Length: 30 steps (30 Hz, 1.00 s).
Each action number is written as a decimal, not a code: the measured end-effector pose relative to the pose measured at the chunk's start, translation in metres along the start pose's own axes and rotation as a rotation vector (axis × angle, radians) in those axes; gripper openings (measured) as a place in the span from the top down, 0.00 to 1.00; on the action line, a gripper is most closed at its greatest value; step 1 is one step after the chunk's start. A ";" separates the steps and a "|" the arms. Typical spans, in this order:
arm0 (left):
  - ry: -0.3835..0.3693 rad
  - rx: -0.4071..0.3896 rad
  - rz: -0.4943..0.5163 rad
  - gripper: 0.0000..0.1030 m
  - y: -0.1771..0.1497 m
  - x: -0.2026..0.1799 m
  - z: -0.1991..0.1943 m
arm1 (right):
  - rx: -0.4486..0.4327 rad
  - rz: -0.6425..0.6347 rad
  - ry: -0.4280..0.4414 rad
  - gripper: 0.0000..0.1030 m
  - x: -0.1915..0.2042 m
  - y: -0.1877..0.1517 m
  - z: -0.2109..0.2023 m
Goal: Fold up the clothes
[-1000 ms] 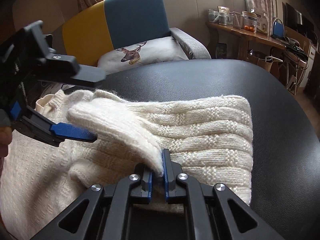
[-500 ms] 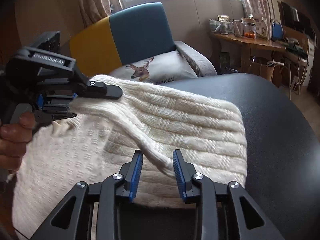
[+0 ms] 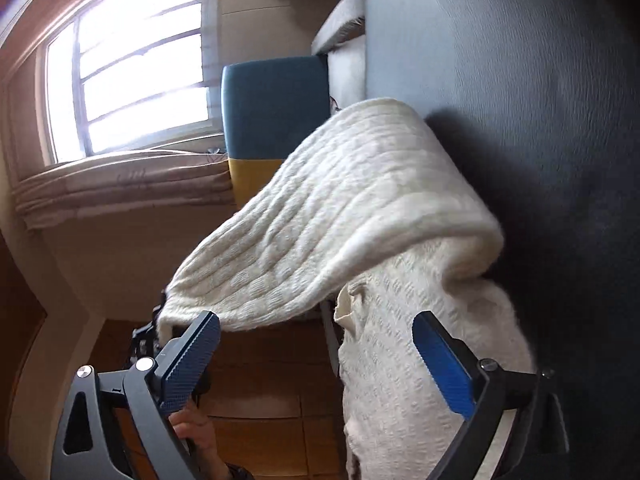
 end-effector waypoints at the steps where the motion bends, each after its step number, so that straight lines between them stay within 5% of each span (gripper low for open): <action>1: -0.002 -0.013 0.002 0.93 0.001 0.003 -0.013 | 0.000 0.022 -0.005 0.03 -0.004 -0.003 0.009; 7: -0.006 -0.088 0.010 0.93 0.006 0.023 -0.091 | -0.122 -0.009 -0.040 0.03 0.000 0.003 0.026; 13: 0.094 -0.114 -0.065 0.93 -0.014 0.104 -0.135 | -0.131 -0.076 -0.117 0.04 0.009 0.004 0.030; 21: 0.286 -0.058 -0.233 0.93 -0.072 0.238 -0.152 | -0.070 -0.229 -0.250 0.04 0.014 -0.009 0.042; 25: 0.416 0.021 -0.222 0.93 -0.101 0.276 -0.143 | -0.020 -0.294 -0.303 0.04 0.012 -0.014 0.048; 30: 0.378 0.037 -0.255 0.92 -0.116 0.287 -0.142 | 0.017 -0.306 -0.317 0.05 0.012 -0.020 0.040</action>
Point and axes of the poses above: each gripper's, at about its wrist camera, not at the fingertips, and z roughly the way its jaws point, x to its left, y to its top, the point moved 3 cm from there along z, roughly the way its jaws point, and after that the axes turned 3 degrees about z, right-handed, at the moved point
